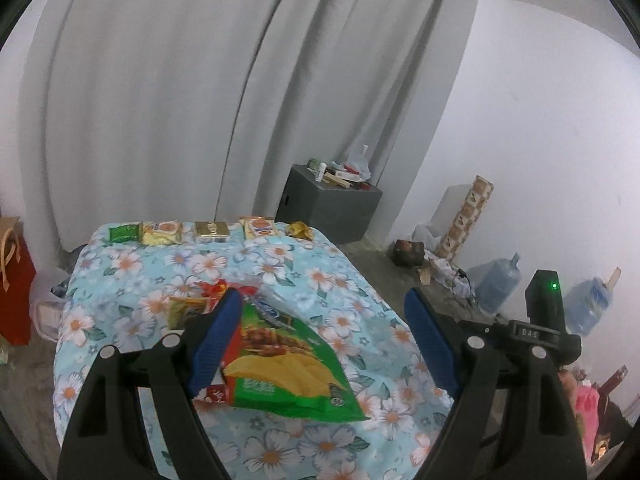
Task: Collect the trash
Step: 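Move both grippers back to the bed toward the green chip bag, then grasp the green chip bag with the left gripper while the right gripper grasps the clear plastic bag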
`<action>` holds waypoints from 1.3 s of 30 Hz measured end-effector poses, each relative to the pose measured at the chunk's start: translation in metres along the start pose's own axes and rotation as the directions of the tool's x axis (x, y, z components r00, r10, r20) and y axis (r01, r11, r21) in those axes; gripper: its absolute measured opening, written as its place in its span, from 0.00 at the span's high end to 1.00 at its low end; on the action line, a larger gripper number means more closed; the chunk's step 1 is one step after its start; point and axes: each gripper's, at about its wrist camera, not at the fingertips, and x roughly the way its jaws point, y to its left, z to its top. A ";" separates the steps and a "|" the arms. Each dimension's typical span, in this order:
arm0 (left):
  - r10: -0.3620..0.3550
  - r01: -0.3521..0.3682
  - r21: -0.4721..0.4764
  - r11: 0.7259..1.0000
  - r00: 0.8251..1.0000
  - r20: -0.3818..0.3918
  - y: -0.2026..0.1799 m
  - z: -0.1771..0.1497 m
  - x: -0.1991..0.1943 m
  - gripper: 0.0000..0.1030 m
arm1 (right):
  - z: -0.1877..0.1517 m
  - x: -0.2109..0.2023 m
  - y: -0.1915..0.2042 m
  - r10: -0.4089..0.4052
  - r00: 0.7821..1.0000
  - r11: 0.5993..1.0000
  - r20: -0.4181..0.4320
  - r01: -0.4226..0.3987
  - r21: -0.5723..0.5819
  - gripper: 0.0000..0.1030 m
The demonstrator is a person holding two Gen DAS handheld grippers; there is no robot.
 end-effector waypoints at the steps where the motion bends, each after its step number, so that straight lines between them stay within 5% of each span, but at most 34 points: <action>1: -0.001 0.001 -0.005 1.000 1.000 0.000 0.002 -0.001 -0.001 0.22 | 0.001 0.003 0.004 0.005 1.000 1.000 -0.004 -0.005 -0.008 0.21; 10: -0.098 0.096 -0.032 0.995 0.994 -0.051 0.011 -0.027 -0.005 0.27 | 0.012 0.038 0.038 0.030 0.998 0.995 -0.058 -0.036 -0.094 0.22; 19: -0.111 0.094 -0.123 0.988 0.985 -0.134 0.040 -0.058 0.016 0.33 | 0.018 0.079 0.072 0.033 0.994 0.985 -0.105 -0.050 -0.164 0.24; 29: -0.301 0.218 -0.369 0.904 0.936 -0.183 0.076 -0.085 0.048 0.35 | 0.022 0.110 0.091 0.011 0.991 0.979 -0.137 -0.039 -0.202 0.25; 33: -0.327 0.287 -0.274 0.918 0.939 -0.110 0.058 -0.076 0.033 0.34 | 0.023 0.122 0.095 -0.006 0.989 0.977 -0.147 -0.026 -0.212 0.25; 39: -0.301 0.290 -0.131 0.948 0.951 -0.072 0.033 -0.065 0.028 0.34 | 0.029 0.137 0.100 -0.022 0.989 0.973 -0.145 -0.012 -0.231 0.27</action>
